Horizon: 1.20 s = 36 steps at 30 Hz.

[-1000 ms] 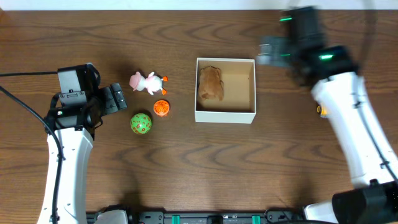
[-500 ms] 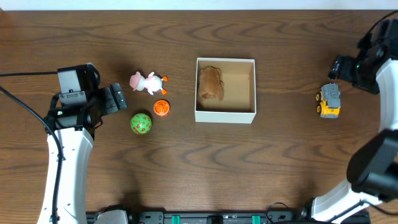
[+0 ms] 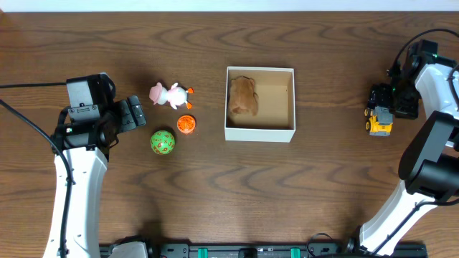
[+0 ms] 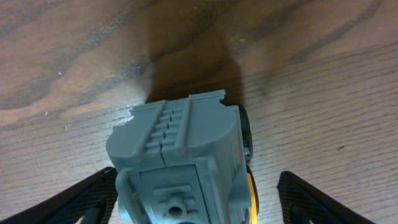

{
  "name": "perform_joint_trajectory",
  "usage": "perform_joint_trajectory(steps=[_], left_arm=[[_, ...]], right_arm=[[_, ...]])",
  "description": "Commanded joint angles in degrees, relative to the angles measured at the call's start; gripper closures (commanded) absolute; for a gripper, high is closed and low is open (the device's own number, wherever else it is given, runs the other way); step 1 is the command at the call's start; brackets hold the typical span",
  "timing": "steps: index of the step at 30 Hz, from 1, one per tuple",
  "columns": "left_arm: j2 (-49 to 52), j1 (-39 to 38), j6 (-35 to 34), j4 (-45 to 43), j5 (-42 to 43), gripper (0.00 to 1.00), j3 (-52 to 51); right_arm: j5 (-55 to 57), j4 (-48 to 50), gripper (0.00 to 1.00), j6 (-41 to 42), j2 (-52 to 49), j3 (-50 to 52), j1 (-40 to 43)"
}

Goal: Pack container
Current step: 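Move right gripper to blue-yellow toy truck and grasp it, then carry truck with right gripper and place it in box beside bear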

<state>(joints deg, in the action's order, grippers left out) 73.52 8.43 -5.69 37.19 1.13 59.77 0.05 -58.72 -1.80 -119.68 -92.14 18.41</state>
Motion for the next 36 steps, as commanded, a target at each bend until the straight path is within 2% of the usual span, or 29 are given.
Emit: perform_joint_trajectory(steps=[1, 6, 9, 17, 21, 26, 31, 36], left_arm=[[0.3, 0.3, 1.0, 0.2, -0.1, 0.02, 1.2], [0.3, 0.3, 1.0, 0.2, -0.1, 0.02, 1.2], [0.3, 0.3, 1.0, 0.2, -0.1, 0.02, 1.2], [0.3, 0.3, 1.0, 0.2, -0.1, 0.02, 1.2], [0.3, 0.3, 1.0, 0.2, -0.1, 0.02, 1.2], [0.3, 0.3, 1.0, 0.2, -0.1, 0.02, 1.2], [0.3, 0.3, 1.0, 0.2, -0.1, 0.02, 1.2], [0.3, 0.3, 1.0, 0.2, -0.1, 0.02, 1.2]], right_arm=[[1.0, 0.2, 0.21, -0.4, -0.6, 0.1, -0.3], [1.1, 0.0, 0.43, -0.4, -0.6, 0.1, -0.3], [1.1, -0.3, 0.50, -0.3, -0.6, 0.1, -0.3], [1.9, -0.4, 0.53, 2.7, 0.7, -0.1, -1.5], [1.9, -0.5, 0.68, 3.5, 4.8, -0.9, -4.5], [1.6, 0.0, 0.74, 6.5, 13.5, -1.0, -11.1], [1.4, 1.7, 0.88, 9.0, 23.1, -1.0, -21.8], [1.7, 6.1, 0.89, 10.0, 27.6, -1.0, -34.9]])
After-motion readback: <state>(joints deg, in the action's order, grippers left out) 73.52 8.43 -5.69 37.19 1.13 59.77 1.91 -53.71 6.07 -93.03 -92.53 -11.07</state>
